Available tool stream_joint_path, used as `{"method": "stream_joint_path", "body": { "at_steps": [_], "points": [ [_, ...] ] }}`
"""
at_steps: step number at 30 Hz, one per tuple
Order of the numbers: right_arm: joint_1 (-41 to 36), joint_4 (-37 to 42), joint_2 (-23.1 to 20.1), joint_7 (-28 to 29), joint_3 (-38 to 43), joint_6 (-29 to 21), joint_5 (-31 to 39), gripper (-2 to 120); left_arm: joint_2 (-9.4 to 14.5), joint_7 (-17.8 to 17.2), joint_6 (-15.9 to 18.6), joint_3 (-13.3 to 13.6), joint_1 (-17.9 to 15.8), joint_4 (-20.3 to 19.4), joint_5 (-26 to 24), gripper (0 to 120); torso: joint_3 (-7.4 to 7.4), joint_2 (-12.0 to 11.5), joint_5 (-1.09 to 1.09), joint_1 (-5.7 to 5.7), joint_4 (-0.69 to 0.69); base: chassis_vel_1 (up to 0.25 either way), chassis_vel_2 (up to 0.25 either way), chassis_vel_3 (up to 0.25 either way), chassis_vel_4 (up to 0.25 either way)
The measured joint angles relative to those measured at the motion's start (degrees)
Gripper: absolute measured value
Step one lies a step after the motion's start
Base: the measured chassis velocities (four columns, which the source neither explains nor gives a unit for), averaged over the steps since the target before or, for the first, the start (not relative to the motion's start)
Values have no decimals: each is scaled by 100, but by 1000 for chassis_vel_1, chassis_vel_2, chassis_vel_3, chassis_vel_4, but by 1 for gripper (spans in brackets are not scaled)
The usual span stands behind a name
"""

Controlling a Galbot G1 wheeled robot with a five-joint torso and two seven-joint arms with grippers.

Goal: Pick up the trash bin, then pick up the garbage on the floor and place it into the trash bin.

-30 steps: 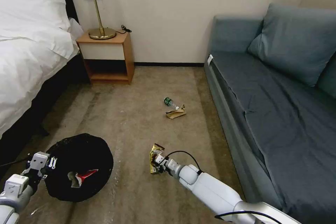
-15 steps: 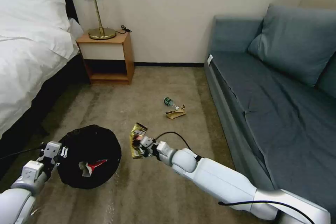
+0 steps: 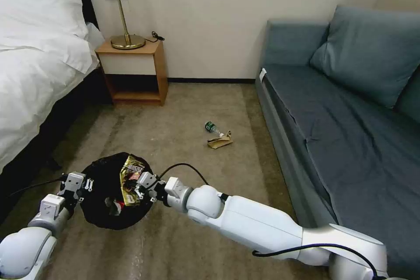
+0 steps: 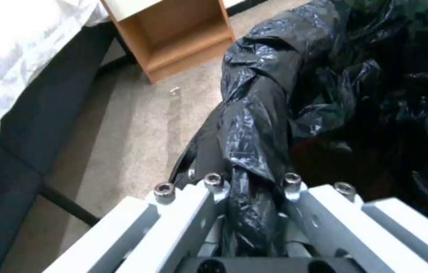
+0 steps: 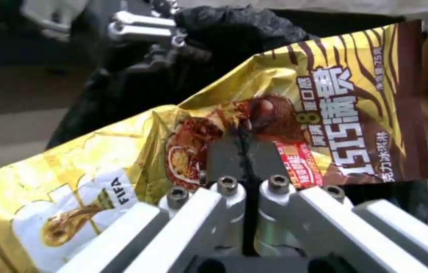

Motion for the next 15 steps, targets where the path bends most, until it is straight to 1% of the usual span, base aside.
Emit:
{"method": "stream_joint_path", "body": {
  "at_steps": [1,2,3,4,5,6,7,8,10,11,13,14,15],
  "points": [
    [-2,-149,88,194,-36,107,-63,0,-24,0,0,21,-9,5,1,4,0,0,-1,0,0,0,0,0,0],
    [-2,-149,88,194,-36,107,-63,0,-24,0,0,21,-9,5,1,4,0,0,-1,0,0,0,0,0,0],
    [-29,-421,234,593,-118,375,-132,0,-61,-1,0,53,-19,7,3,4,0,0,0,0,0,0,0,0,0],
    [-92,-774,384,873,-174,678,-247,0,-94,-29,5,95,-35,7,-32,4,0,0,-1,0,1,0,0,0,0],
    [-92,-774,384,873,-174,678,-247,0,-94,-29,5,95,-35,7,-32,4,0,0,-1,0,1,0,0,0,0],
    [-135,-976,463,908,-177,855,-330,5,-111,-49,17,115,-49,9,-76,4,0,-1,-1,0,0,0,0,0,0],
    [-161,-1075,507,915,-177,950,-369,8,-117,-54,17,120,-55,14,-86,4,0,0,-1,0,-1,0,0,0,0],
    [-161,-1075,507,915,-177,950,-369,8,-117,-54,17,120,-55,14,-86,4,0,0,-1,0,-1,0,0,0,0],
    [-242,-1206,588,926,-177,1063,-417,20,-133,-62,17,121,-61,45,-114,4,0,0,-1,0,-2,0,0,0,0],
    [-242,-1206,588,926,-177,1063,-417,20,-133,-62,17,121,-61,45,-114,4,0,0,-1,0,-2,0,0,0,0],
    [-284,-1211,615,926,-206,1124,-470,32,-149,-63,14,110,-53,54,-124,4,0,0,0,0,0,0,0,0,0],
    [-284,-1211,615,926,-206,1124,-470,32,-149,-63,14,110,-53,54,-124,4,0,0,0,0,0,0,0,0,0],
    [-297,-1207,629,926,-230,1150,-520,36,-157,-64,7,107,-51,54,-124,4,0,0,0,0,0,0,0,0,0]
  ]
}}
